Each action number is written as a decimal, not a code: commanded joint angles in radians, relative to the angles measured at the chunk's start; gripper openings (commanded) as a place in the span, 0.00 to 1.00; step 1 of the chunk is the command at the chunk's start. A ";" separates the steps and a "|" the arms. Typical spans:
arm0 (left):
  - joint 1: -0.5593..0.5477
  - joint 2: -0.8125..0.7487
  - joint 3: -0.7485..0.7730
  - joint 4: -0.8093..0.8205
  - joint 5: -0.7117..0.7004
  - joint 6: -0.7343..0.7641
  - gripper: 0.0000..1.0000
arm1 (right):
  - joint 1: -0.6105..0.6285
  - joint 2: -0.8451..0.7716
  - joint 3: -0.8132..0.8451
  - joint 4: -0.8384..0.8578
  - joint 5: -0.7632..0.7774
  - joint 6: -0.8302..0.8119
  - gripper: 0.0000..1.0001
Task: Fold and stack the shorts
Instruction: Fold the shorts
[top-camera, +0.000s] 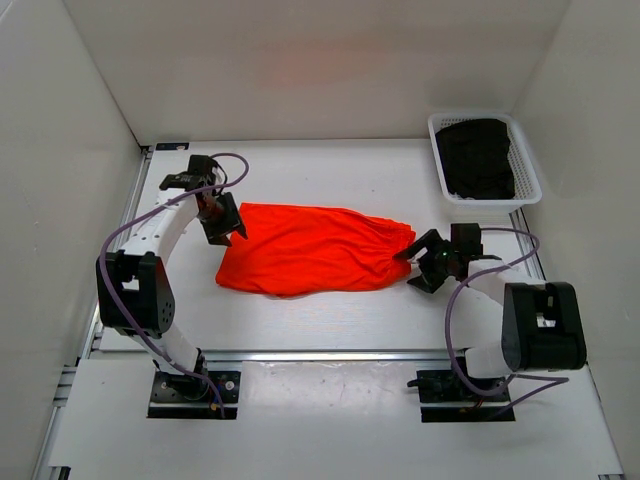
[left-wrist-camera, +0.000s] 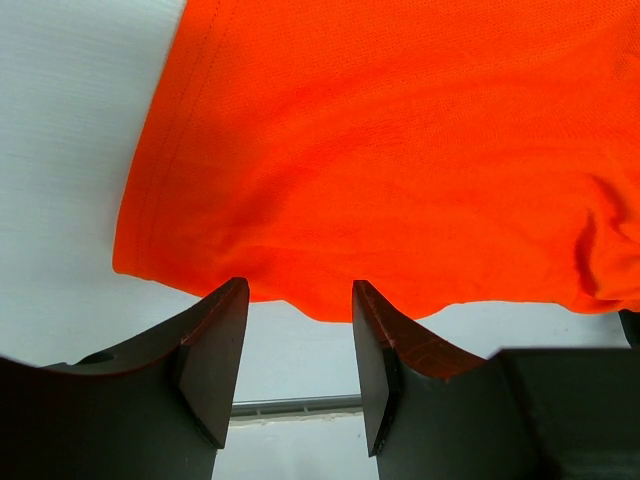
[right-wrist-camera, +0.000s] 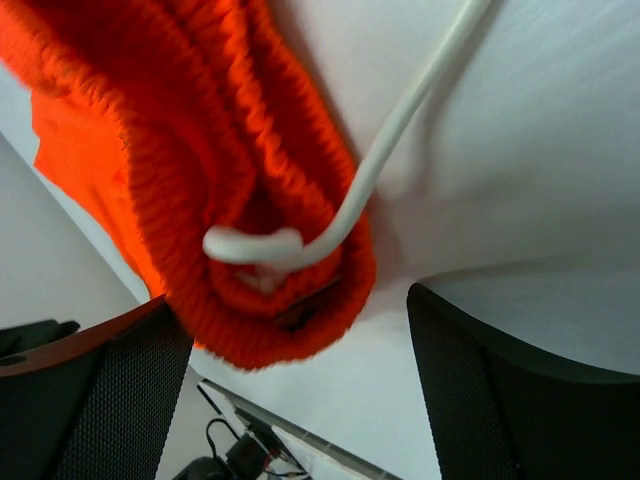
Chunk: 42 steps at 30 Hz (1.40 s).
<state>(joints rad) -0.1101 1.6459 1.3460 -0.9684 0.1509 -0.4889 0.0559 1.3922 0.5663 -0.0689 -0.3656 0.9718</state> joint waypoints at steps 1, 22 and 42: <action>-0.013 -0.006 0.036 -0.003 -0.020 -0.013 0.57 | -0.005 0.063 -0.002 0.124 0.019 0.027 0.85; -0.022 0.084 0.047 -0.003 -0.057 -0.013 0.57 | 0.004 0.028 0.082 -0.044 0.303 -0.137 0.02; 0.001 0.383 0.182 0.054 -0.002 -0.004 0.36 | 0.291 0.111 0.808 -0.535 0.570 -0.469 0.00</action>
<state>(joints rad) -0.0856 2.0422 1.4937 -0.9325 0.1200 -0.4976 0.2890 1.4719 1.2819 -0.5209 0.1234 0.5591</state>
